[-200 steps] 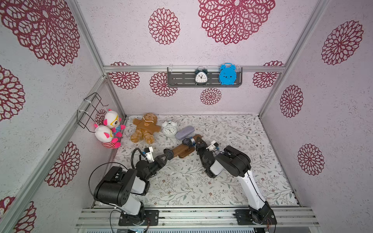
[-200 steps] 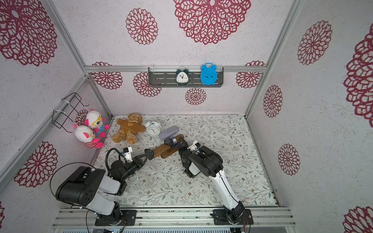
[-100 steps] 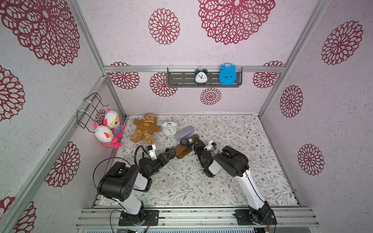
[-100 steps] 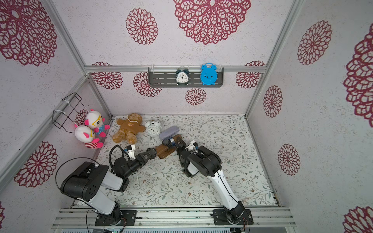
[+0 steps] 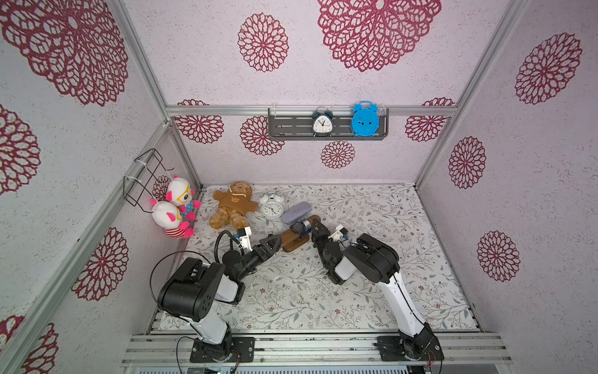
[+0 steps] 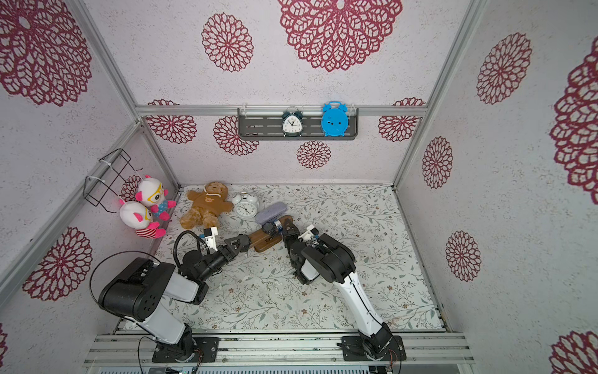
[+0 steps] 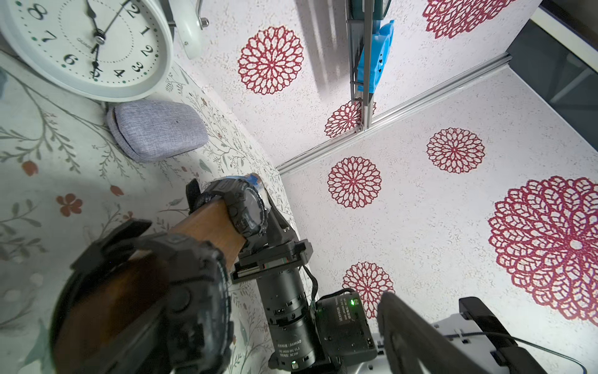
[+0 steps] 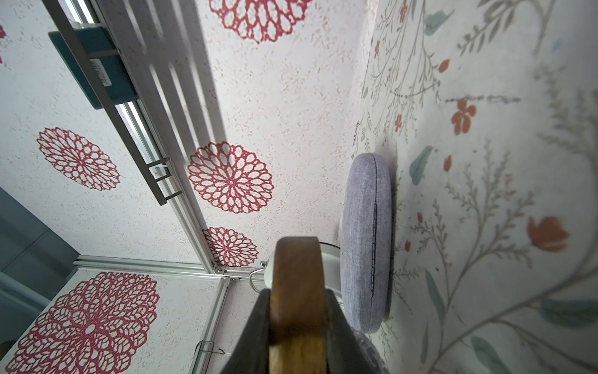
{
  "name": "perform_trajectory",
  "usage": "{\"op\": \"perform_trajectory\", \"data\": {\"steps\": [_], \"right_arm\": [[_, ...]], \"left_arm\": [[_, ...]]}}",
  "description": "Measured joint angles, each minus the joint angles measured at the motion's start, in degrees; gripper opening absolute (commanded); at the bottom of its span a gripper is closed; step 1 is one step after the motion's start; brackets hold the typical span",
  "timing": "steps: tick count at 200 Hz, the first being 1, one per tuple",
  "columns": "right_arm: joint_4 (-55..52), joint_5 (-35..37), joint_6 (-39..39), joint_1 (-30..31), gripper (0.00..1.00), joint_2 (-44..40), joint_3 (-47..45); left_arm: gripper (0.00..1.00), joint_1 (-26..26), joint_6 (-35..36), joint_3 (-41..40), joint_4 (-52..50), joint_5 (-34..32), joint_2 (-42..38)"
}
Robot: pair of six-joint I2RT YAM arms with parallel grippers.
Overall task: Place watch on stand
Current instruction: Place the watch on the stand.
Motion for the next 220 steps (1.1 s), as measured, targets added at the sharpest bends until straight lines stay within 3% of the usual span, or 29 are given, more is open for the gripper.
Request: {"op": "perform_trajectory", "data": {"steps": [76, 99, 127, 155, 181, 220], "right_arm": [[0.48, -0.37, 0.02, 0.17, 0.0, 0.0, -0.59], [0.92, -0.59, 0.04, 0.35, 0.0, -0.02, -1.05], [1.18, -1.14, 0.66, 0.46, 0.0, -0.33, -1.84], [1.31, -1.92, 0.52, 0.48, 0.0, -0.33, -1.95], [1.36, -1.99, 0.5, 0.5, 0.0, -0.33, -1.95], [1.57, -2.34, -0.04, 0.5, 0.0, -0.44, -1.95]], "left_arm": [[0.98, -0.11, 0.39, -0.81, -3.93, -1.57, -3.32], [0.98, -0.44, 3.21, -0.39, -15.82, -2.67, -11.37], [0.98, -4.09, 10.84, 3.93, -38.93, -6.67, -23.32], [0.98, -5.51, 15.17, 5.07, -49.37, -9.33, -28.04], [0.98, -5.6, 16.06, 5.92, -51.34, -9.62, -26.45], [0.98, -5.7, 15.28, 5.88, -46.21, -9.7, -22.93]]}}
